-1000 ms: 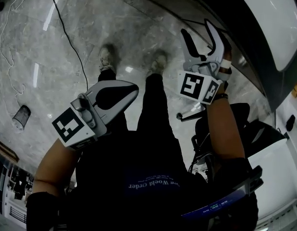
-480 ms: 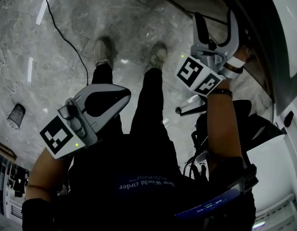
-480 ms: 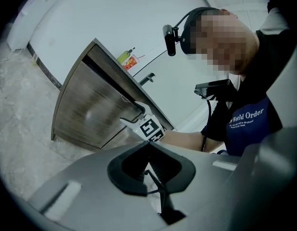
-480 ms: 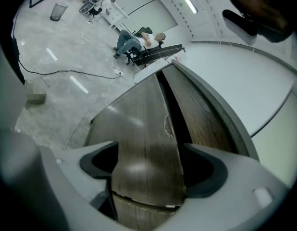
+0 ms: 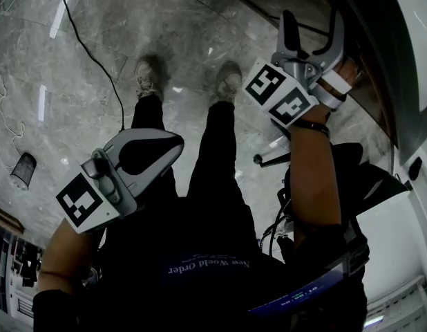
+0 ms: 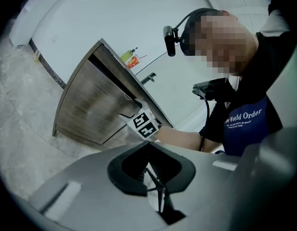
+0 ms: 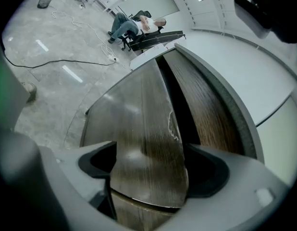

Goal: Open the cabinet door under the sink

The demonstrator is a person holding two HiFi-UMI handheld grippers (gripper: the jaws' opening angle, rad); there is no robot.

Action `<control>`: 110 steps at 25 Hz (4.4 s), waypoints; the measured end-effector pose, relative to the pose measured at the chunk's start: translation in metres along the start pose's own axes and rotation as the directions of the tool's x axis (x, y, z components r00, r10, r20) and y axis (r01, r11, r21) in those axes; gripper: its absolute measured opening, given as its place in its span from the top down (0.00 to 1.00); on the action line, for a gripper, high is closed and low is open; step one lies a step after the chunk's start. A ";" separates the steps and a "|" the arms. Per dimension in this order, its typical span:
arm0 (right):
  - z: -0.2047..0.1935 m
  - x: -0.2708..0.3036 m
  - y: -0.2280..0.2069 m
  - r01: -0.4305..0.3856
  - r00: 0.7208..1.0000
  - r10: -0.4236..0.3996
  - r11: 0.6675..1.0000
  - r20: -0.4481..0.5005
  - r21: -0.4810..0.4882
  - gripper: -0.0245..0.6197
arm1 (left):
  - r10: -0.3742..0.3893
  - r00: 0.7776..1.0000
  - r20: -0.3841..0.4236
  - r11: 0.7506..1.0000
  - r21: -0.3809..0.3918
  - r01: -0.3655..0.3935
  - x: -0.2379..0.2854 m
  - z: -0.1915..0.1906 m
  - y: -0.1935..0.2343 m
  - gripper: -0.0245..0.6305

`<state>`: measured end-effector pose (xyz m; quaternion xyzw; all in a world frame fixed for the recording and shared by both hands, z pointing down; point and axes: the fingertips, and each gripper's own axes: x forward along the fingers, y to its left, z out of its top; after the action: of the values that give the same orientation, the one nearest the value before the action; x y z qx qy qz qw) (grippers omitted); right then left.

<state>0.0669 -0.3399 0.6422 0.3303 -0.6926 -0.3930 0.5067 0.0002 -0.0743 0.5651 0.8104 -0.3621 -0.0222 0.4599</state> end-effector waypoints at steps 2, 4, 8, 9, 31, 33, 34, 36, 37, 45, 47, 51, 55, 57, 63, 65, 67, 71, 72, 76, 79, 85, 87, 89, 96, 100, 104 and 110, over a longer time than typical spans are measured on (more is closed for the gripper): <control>0.002 -0.003 0.001 -0.066 0.998 0.066 0.998 -0.013 0.016 0.29 | -0.004 1.000 0.005 1.000 -0.003 0.004 -0.003 0.002 0.001 0.96; 0.004 -0.010 0.002 -0.158 0.987 0.159 0.986 -0.017 0.045 0.29 | -0.004 1.000 0.011 1.000 -0.005 0.004 -0.005 0.005 0.003 0.96; 0.006 -0.027 0.004 -0.377 0.925 0.380 0.921 -0.009 0.099 0.29 | -0.007 0.999 0.035 1.000 -0.008 0.008 -0.010 0.012 0.002 0.96; 0.007 -0.032 0.005 -0.437 0.898 0.440 0.893 -0.009 0.107 0.30 | -0.009 0.999 0.039 1.000 -0.007 0.009 -0.012 0.013 0.002 0.96; 0.048 -0.118 0.010 -0.912 0.382 0.908 0.341 0.169 0.228 0.71 | -0.012 0.997 0.074 1.000 -0.027 0.014 -0.022 0.034 -0.006 0.96; 0.054 -0.121 0.014 -0.925 0.347 0.918 0.303 0.190 0.228 0.72 | -0.008 0.997 0.079 0.999 -0.031 0.011 -0.023 0.037 -0.004 0.96; 0.056 -0.121 0.016 -0.933 0.327 0.923 0.281 0.203 0.225 0.73 | -0.007 0.997 0.083 0.999 -0.031 0.009 -0.024 0.040 -0.003 0.96; 0.059 -0.123 0.018 -0.945 0.291 0.930 0.242 0.226 0.222 0.77 | -0.002 0.996 0.088 1.000 -0.031 0.005 -0.024 0.042 -0.004 0.96; 0.059 -0.123 0.018 -0.947 0.281 0.931 0.230 0.233 0.224 0.80 | 0.001 0.996 0.091 0.999 -0.032 0.001 -0.026 0.043 -0.003 0.96; 0.080 -0.139 0.035 -0.965 0.170 0.945 0.101 0.281 0.243 0.88 | 0.026 0.992 0.122 0.999 -0.046 -0.020 -0.037 0.048 0.002 0.96; 0.093 -0.148 0.043 -0.967 0.116 0.941 0.034 0.318 0.254 0.90 | 0.035 0.990 0.137 0.999 -0.046 -0.028 -0.040 0.051 0.002 0.96; 0.119 -0.162 0.055 -0.968 0.056 0.931 -0.038 0.360 0.249 0.91 | 0.064 0.983 0.173 0.998 -0.035 -0.059 -0.056 0.060 0.004 0.96; 0.137 -0.169 0.062 -0.969 0.049 0.928 -0.046 0.368 0.244 0.91 | 0.108 0.972 0.207 0.994 -0.036 -0.103 -0.083 0.060 0.013 0.96; 0.148 -0.173 0.066 -0.970 0.038 0.927 -0.056 0.374 0.236 0.91 | 0.130 0.966 0.223 0.992 -0.039 -0.124 -0.095 0.059 0.018 0.96; 0.194 -0.182 0.081 -0.979 0.003 0.922 -0.077 0.388 0.191 0.91 | 0.163 0.948 0.272 0.987 -0.050 -0.156 -0.129 0.057 0.028 0.96; 0.216 -0.183 0.086 -0.983 -0.008 0.919 -0.079 0.395 0.164 0.91 | 0.178 0.941 0.288 0.984 -0.056 -0.169 -0.143 0.056 0.033 0.96; 0.242 -0.181 0.092 -0.988 -0.016 0.914 -0.076 0.404 0.131 0.91 | 0.201 0.930 0.308 0.980 -0.063 -0.190 -0.161 0.055 0.041 0.96; 0.303 -0.164 0.100 -0.996 0.026 0.898 -0.015 0.440 0.090 0.91 | 0.244 0.902 0.356 0.970 -0.086 -0.228 -0.201 0.055 0.058 0.96; 0.317 -0.158 0.104 -0.997 0.032 0.895 -0.005 0.444 0.082 0.91 | 0.252 0.897 0.363 0.968 -0.090 -0.235 -0.211 0.053 0.062 0.96; 0.371 -0.168 0.110 -0.990 -0.115 0.874 -0.142 0.473 0.022 0.96 | 0.287 0.874 0.391 0.958 -0.124 -0.259 -0.241 0.043 0.073 0.96; 0.407 -0.153 0.095 -0.994 -0.042 0.849 -0.087 0.527 0.060 0.96 | 0.301 0.858 0.415 0.954 -0.142 -0.265 -0.258 0.034 0.076 0.96; 0.411 -0.131 0.110 -0.997 0.072 0.883 0.075 0.463 0.011 0.96 | 0.311 0.842 0.440 0.950 -0.156 -0.269 -0.278 0.031 0.071 0.96; 0.409 -0.134 0.114 -0.996 0.075 0.878 0.084 0.473 0.002 0.96 | 0.315 0.841 0.441 0.949 -0.157 -0.273 -0.279 0.030 0.069 0.96; 0.413 -0.135 0.111 -0.997 0.077 0.853 0.082 0.516 0.013 0.96 | 0.317 0.842 0.436 0.948 -0.156 -0.276 -0.279 0.030 0.067 0.96; 0.412 -0.136 0.062 -0.997 0.062 0.740 0.023 0.670 0.067 0.96 | 0.288 0.859 0.423 0.958 -0.116 -0.263 -0.265 0.053 0.058 0.96; 0.379 -0.136 0.039 -0.994 0.091 0.704 0.019 0.704 0.110 0.96 | 0.245 0.884 0.397 0.969 -0.069 -0.238 -0.240 0.070 0.046 0.96; 0.338 -0.137 0.019 -0.988 0.126 0.675 0.017 0.727 0.155 0.96 | 0.212 0.906 0.366 0.976 -0.035 -0.214 -0.209 0.082 0.027 0.96; 0.272 -0.141 0.001 -0.971 0.192 0.628 0.010 0.754 0.239 0.96 | 0.144 0.945 0.295 0.987 0.027 -0.159 -0.155 0.091 0.002 0.96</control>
<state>-0.1565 -0.1617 0.5329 -0.0868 -0.9259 0.2225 0.2927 -0.1487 -0.0476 0.4683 0.7794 -0.4879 -0.0968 0.3810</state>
